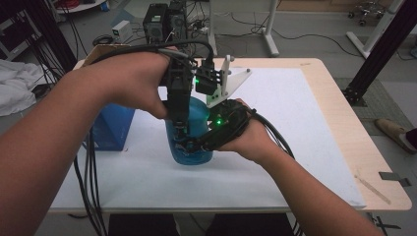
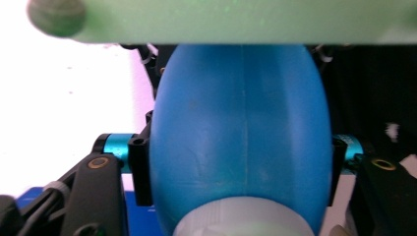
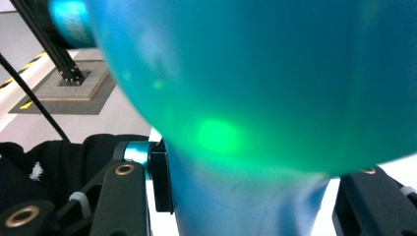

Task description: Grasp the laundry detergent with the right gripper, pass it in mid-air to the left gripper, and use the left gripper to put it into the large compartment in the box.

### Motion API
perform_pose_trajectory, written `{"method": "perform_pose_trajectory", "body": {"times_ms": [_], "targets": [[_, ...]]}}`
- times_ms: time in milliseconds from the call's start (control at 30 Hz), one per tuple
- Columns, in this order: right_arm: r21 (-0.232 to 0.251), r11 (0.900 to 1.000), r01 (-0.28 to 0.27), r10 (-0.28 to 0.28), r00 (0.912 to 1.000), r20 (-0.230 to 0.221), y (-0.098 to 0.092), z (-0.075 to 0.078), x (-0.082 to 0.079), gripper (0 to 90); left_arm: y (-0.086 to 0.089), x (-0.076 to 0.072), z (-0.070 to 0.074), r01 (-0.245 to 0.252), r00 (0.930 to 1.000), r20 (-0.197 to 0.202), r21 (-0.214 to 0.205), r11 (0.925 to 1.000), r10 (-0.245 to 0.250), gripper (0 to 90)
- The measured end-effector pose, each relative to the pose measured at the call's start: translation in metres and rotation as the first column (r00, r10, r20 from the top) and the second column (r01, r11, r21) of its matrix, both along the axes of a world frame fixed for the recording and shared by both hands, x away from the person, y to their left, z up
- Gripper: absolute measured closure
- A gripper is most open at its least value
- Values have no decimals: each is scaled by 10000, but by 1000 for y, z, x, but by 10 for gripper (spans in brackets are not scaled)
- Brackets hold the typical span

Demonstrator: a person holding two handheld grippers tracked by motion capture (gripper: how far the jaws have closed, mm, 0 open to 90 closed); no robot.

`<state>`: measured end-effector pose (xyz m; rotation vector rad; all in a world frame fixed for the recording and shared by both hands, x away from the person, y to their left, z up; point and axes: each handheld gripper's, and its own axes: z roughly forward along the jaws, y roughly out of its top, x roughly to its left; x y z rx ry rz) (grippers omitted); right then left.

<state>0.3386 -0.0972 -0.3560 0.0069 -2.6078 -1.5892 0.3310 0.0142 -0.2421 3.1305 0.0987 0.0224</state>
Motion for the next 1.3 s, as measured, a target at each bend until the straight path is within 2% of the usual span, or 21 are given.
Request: {"method": "perform_pose_trajectory", "body": {"times_ms": [133,300,500,567,600,633,700,733,800,833,867,900,933,967,1067,1100,1133,1167,1200,1233,1300], "targets": [[-1,10000,-99,99,9999,-47,0,0,-1,463,0,0,0,-42,9999,-126,39,10000,42,390],[79,9999,-127,127,9999,5,-1,1,-1,463,-1,-2,2,-43,10000,15,-20,10000,43,394],[-9,9997,-245,245,9997,-67,-1,0,0,443,-3,-1,1,-40,9998,-174,88,10000,41,395],[20,9996,-267,267,9996,-60,-2,0,0,415,-4,0,1,-41,9998,-189,154,9999,44,394],[86,9995,-313,315,9993,-205,-4,1,0,375,-4,0,3,-49,9998,-174,206,9998,52,394],[22,9998,-221,221,9994,-277,-9,3,0,295,-3,1,6,-65,10000,-67,227,9997,66,395],[-127,9999,-88,83,9993,-358,-18,5,0,234,0,2,10,-133,9999,2,191,9997,133,394],[-198,9998,48,-51,9998,-190,-22,5,1,226,1,3,12,-185,9998,27,145,9997,184,394],[-216,9997,141,-145,9998,-154,-28,7,1,224,3,3,14,-235,9997,54,96,9997,235,394],[-191,9993,328,-329,9994,-48,-38,10,2,177,4,4,15,-321,9995,63,72,9995,321,394],[-191,9993,328,-329,9994,-48,-38,10,2,177,6,5,17,-421,9991,57,41,9991,421,394],[-371,9981,499,-499,9988,14,-47,13,4,135,8,7,18,-456,9990,38,28,9990,456,394],[-371,9981,499,-499,9988,14,-47,13,4,135,9,7,18,-529,9986,22,-26,9986,529,394],[-681,9955,656,-648,9978,141,-54,15,6,125,11,9,19,-574,9983,-29,-11,9984,574,394],[-949,9926,761,-730,9967,358,-61,18,6,123,16,11,21,-852,9963,-128,38,9964,853,394],[-1117,9903,821,-776,9960,439,-67,22,7,45,20,13,23,-1006,9948,-152,70,9949,1007,394],[-1297,9859,1054,-986,9935,576,-69,23,7,11,22,14,24,-1127,9934,-185,103,9936,1129,393],[-1297,9859,1054,-986,9935,576,-69,23,7,11,22,14,24,-1127,9934,-185,103,9936,1129,393],[-1730,9787,1108,-1009,9928,650,-73,27,9,11,26,16,27,-1400,9899,-221,133,9901,1402,393],[-1823,9752,1259,-1109,9897,900,-75,29,9,11,28,17,29,-1503,9882,-272,146,9885,1507,393],[-1958,9726,1253,-1089,9898,923,-80,35,10,8,32,19,33,-1728,9844,-319,101,9849,1730,393]]}}
